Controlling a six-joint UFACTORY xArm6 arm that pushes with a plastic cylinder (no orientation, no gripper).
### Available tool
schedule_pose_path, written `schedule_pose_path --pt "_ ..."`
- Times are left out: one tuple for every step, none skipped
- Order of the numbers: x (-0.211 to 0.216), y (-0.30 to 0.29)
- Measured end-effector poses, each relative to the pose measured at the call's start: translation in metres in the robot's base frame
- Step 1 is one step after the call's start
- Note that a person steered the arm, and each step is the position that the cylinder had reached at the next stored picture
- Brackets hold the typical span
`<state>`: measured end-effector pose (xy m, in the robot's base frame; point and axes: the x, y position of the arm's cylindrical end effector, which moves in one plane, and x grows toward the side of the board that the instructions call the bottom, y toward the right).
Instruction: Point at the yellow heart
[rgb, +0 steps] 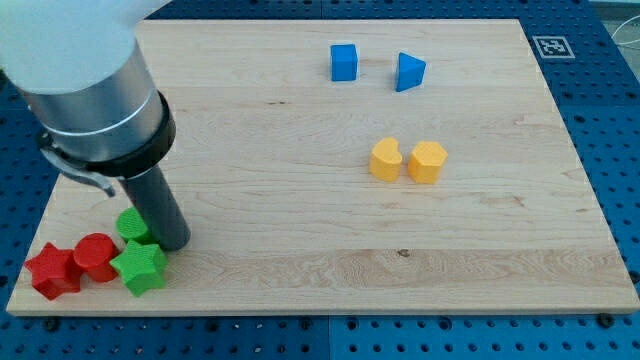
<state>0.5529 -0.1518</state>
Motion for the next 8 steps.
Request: schedule_pose_path --pt "-0.044 0.040" --pt "-0.096 0.062" --pt "-0.099 0.064" --pt "-0.099 0.063" --pt "-0.115 0.066" --pt "-0.168 0.091" --pt "-0.204 0.150" --pt "-0.210 0.201"
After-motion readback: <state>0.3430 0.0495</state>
